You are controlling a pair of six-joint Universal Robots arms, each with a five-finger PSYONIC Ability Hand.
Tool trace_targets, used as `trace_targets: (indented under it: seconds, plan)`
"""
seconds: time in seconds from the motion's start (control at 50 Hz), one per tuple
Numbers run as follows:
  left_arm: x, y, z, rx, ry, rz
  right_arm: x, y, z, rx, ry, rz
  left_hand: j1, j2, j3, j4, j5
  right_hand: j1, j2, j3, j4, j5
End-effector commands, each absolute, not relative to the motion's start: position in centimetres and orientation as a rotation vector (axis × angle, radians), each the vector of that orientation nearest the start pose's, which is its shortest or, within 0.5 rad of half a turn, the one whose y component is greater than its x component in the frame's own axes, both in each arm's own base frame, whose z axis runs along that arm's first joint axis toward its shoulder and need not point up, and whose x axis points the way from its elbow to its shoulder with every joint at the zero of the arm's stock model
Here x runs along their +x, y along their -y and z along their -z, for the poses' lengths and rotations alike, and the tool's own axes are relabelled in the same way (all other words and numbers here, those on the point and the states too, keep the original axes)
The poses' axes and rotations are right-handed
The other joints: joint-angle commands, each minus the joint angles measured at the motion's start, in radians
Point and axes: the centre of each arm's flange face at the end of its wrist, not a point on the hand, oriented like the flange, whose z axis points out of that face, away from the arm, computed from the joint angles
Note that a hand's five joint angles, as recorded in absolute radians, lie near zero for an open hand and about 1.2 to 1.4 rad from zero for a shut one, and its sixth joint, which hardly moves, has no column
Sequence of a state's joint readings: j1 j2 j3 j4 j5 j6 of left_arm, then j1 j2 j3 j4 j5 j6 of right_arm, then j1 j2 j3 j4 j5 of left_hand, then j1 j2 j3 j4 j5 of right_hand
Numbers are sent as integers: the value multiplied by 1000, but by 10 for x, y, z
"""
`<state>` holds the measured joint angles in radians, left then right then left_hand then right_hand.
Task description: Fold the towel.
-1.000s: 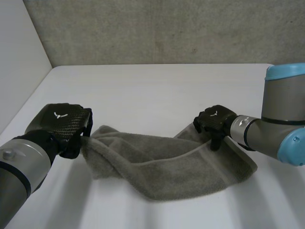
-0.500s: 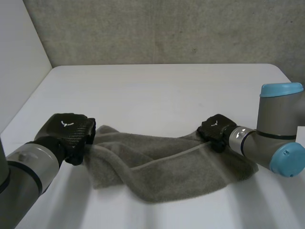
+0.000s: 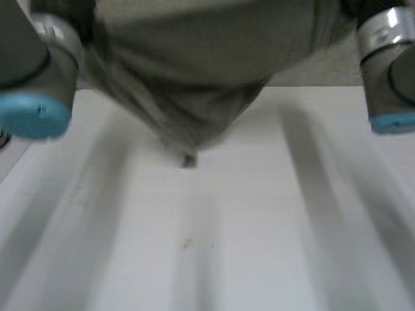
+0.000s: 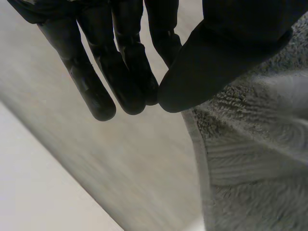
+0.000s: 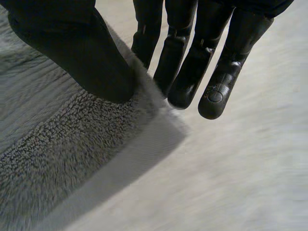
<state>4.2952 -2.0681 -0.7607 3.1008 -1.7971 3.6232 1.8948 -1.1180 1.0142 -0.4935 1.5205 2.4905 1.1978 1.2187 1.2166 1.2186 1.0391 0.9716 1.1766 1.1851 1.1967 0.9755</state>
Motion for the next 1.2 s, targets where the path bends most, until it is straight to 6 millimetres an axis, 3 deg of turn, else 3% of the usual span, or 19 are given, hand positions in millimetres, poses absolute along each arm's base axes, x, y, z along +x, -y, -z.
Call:
trace_targets:
  seconds: [0.02, 0.06, 0.08, 0.1, 0.12, 0.14, 0.18, 0.2, 0.24, 0.28, 0.3, 0.34, 0.44, 0.62, 0.66, 0.72, 0.86, 1.0, 1.2]
  plan:
    - [-281, 338, -424, 304, -1534, 2585, 262, 367, -365, -789, -1432, 2945, 198, 178, 180, 178, 183, 425, 220, 211, 200, 246]
    - [-283, 341, -375, 414, -1690, 2452, 264, 366, -347, -862, -1520, 2858, 198, 178, 180, 178, 183, 425, 220, 211, 200, 246]
    - [-283, 341, -374, 415, -1691, 2451, 265, 364, -327, -940, -1616, 2751, 198, 178, 180, 178, 183, 425, 220, 211, 200, 246]
    - [-282, 339, -352, 460, -1755, 2388, 265, 364, -327, -941, -1617, 2750, 198, 178, 180, 178, 183, 425, 220, 211, 200, 246]
    - [-281, 338, -327, 504, -1822, 2319, 267, 361, -304, -1019, -1708, 2627, 198, 178, 180, 178, 183, 425, 220, 211, 200, 246]
    - [-281, 338, -327, 505, -1822, 2318, 267, 361, -304, -1020, -1708, 2626, 198, 178, 180, 178, 183, 425, 220, 211, 200, 246]
    - [-279, 332, -280, 587, -1949, 2173, 269, 356, -257, -1137, -1861, 2392, 198, 178, 180, 178, 183, 425, 220, 211, 200, 246]
    - [-279, 332, -279, 588, -1949, 2172, 269, 356, -257, -1138, -1862, 2391, 198, 178, 180, 178, 183, 425, 220, 211, 200, 246]
    - [-276, 327, -257, 622, -2007, 2099, 268, 348, -213, -1209, -1991, 2190, 198, 178, 180, 178, 183, 425, 220, 211, 200, 246]
    - [-271, 317, -207, 698, -2124, 1926, 267, 343, -193, -1239, -2056, 2099, 198, 178, 180, 178, 183, 425, 220, 211, 200, 246]
    - [-271, 317, -207, 698, -2125, 1925, 267, 343, -192, -1239, -2057, 2098, 198, 178, 180, 178, 183, 425, 220, 211, 200, 246]
    - [-263, 302, -164, 764, -2220, 1762, 262, 330, -165, -1282, -2152, 1950, 198, 178, 180, 178, 183, 425, 220, 211, 200, 246]
    - [-253, 279, -135, 827, -2296, 1615, 255, 306, -151, -1308, -2225, 1792, 198, 178, 180, 178, 183, 425, 220, 211, 200, 246]
    - [-250, 253, -132, 880, -2320, 1569, 228, 280, -164, -1250, -2281, 1757, 184, 163, 165, 163, 168, 425, 220, 211, 200, 246]
    - [-252, 246, -138, 893, -2315, 1584, 225, 278, -167, -1238, -2280, 1770, -132, -153, -151, -153, -148, 425, 220, 211, 200, 246]
    - [-252, 245, -142, 889, -2310, 1594, 211, 283, -173, -1186, -2293, 1846, -209, -230, -228, -230, -225, 425, 220, 211, 200, 246]
    - [-241, 243, -170, 821, -2269, 1682, 178, 306, -178, -1015, -2326, 2022, -916, -937, -935, -937, -932, 425, 220, 211, 200, 246]
    - [-216, 258, -183, 676, -2268, 1702, 170, 315, -175, -991, -2345, 2033, -952, -973, -971, -973, -968, 425, 220, 211, 200, 246]
    - [-193, 280, -166, 734, -2425, 1720, 171, 316, -156, -1007, -2381, 1965, -929, -949, -947, -949, -944, 425, 220, 211, 200, 246]
